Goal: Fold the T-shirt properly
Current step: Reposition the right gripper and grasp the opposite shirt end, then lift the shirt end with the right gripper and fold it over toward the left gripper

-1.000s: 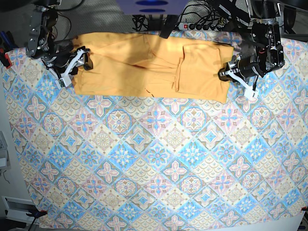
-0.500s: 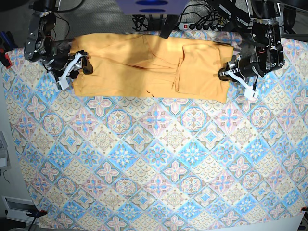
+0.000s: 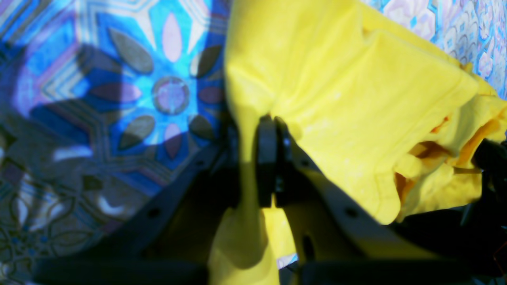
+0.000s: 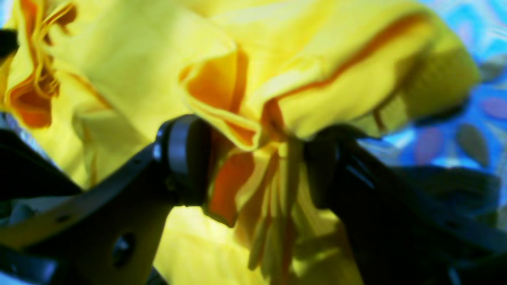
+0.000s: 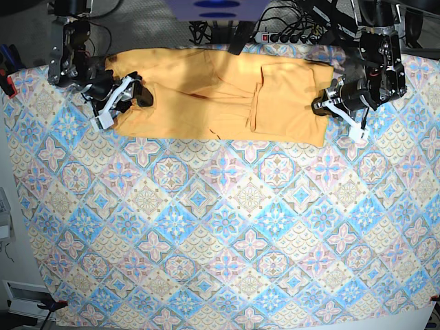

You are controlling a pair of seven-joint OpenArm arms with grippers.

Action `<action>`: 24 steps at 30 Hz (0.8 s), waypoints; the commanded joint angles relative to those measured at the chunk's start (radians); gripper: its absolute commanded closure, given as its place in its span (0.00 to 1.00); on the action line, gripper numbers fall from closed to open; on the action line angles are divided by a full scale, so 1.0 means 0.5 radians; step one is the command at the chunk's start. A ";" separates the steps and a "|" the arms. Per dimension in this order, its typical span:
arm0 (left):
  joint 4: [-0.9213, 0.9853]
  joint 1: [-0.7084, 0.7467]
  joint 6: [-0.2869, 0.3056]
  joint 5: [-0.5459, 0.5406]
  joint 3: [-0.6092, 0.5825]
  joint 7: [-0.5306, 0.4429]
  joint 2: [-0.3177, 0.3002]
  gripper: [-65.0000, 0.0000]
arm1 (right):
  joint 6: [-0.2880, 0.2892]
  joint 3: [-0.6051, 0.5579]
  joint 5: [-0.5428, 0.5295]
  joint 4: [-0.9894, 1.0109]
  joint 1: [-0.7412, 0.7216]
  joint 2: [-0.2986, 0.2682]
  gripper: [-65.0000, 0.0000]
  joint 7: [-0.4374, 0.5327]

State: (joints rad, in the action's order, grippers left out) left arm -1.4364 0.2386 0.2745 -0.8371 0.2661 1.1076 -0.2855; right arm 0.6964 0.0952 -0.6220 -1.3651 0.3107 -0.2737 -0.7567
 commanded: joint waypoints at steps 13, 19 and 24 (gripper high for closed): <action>-0.035 -0.012 0.011 -0.030 0.013 -0.020 0.039 1.00 | 0.003 0.026 0.030 0.004 -0.138 -0.019 0.99 -0.151; -0.035 -0.015 0.011 -0.030 0.003 -0.023 0.140 1.00 | 0.003 0.155 0.030 0.004 -0.347 -0.019 0.99 -0.222; -0.029 -0.074 0.011 -0.021 0.006 -0.026 0.241 1.00 | 0.003 0.158 0.036 0.004 -0.519 -0.019 0.99 -0.222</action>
State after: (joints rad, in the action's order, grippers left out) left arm -1.4364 0.2108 0.2703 -0.8295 0.2653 1.1030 -0.1570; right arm 0.6880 0.1696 -0.5835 -1.3479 0.0616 -0.2672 -0.8864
